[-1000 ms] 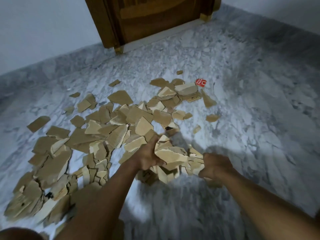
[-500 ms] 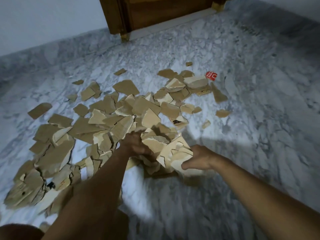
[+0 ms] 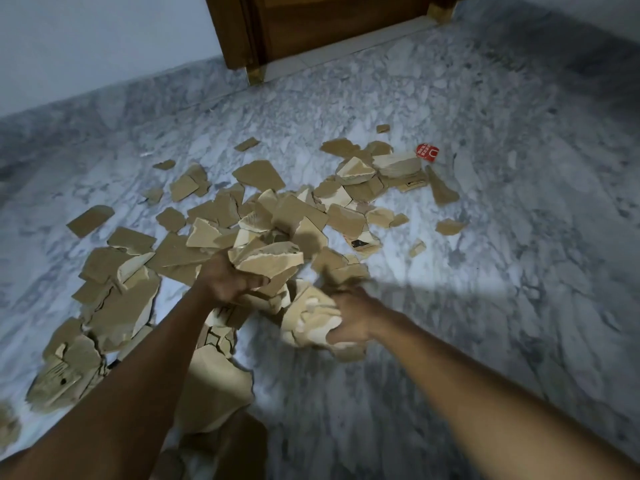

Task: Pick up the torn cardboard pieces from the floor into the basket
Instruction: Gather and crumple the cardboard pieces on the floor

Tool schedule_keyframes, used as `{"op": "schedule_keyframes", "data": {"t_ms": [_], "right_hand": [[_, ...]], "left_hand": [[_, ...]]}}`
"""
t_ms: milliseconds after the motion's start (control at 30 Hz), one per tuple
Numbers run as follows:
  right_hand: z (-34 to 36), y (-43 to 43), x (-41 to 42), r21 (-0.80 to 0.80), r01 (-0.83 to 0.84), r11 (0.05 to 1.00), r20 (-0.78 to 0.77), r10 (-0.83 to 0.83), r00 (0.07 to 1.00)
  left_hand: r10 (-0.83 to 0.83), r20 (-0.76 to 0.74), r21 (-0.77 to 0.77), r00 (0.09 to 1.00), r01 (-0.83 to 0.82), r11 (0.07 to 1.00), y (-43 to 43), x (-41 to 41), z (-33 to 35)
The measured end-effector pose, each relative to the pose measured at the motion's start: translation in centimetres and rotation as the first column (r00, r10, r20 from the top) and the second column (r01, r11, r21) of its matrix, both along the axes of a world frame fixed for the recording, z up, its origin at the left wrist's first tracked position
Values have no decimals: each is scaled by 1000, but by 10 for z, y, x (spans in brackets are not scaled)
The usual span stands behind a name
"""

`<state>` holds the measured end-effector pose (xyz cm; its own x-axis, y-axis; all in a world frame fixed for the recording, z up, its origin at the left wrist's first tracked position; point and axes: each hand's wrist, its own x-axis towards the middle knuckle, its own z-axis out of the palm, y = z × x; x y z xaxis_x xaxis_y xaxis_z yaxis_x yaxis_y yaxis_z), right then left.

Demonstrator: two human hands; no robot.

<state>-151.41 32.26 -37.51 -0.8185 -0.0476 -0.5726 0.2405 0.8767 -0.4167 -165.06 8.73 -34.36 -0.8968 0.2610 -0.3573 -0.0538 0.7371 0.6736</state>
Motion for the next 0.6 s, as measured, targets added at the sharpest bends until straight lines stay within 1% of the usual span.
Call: {"op": "schedule_keyframes", "data": {"t_ms": [67,167,233,300,367,400,467,500,600], "right_hand": [[-13,-24,7,114,-59,992,-18,62,998],[-23,-34,11,206,-68,976,-32,76,997],[-20,-30,13,198,-41,979,-26,47,999],[-13,-21,16,135,-24,991,-10,26,1000],[-6,-6,19,78,-34,996,3,34,999],[-1,5,20,72,-35,997,21,34,999],[9,32,18,107,-16,994,51,10,999],[14,46,16,134,3,991,59,-11,998],[24,79,16,198,39,979,71,-54,996]], "left_hand": [[3,1,8,1000,-3,1000,-8,6,-2],[30,20,-58,999,-29,998,-15,12,-6],[80,84,-86,993,-73,994,-18,12,-9],[105,168,-100,980,-89,991,-18,12,-11],[60,254,-123,965,-30,992,-13,14,-10],[11,287,-126,958,27,992,-7,17,-9],[-51,339,-119,940,96,988,12,25,-8],[-72,340,-127,938,121,984,21,28,-10],[-158,265,-167,951,207,964,47,28,-40]]}}
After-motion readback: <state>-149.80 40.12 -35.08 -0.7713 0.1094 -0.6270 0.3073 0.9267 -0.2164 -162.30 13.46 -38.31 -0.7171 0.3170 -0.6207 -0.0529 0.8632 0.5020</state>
